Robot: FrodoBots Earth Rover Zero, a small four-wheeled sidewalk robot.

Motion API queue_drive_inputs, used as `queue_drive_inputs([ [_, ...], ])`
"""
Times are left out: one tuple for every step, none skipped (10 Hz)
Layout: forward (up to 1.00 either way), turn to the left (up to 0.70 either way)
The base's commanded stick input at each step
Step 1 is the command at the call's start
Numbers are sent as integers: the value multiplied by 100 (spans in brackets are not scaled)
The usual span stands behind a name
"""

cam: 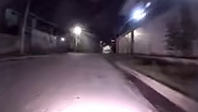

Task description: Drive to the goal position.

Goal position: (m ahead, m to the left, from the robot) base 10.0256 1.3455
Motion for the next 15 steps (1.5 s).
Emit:
queue_drive_inputs([
  [70, 0],
  [70, 0],
  [70, 0],
  [70, 0],
  [70, 0],
  [70, 0],
  [70, 0],
  [70, 0],
  [70, 0],
  [70, 0],
  [70, 0],
  [70, 0],
  [70, 0],
  [70, 0],
  [70, 0],
])
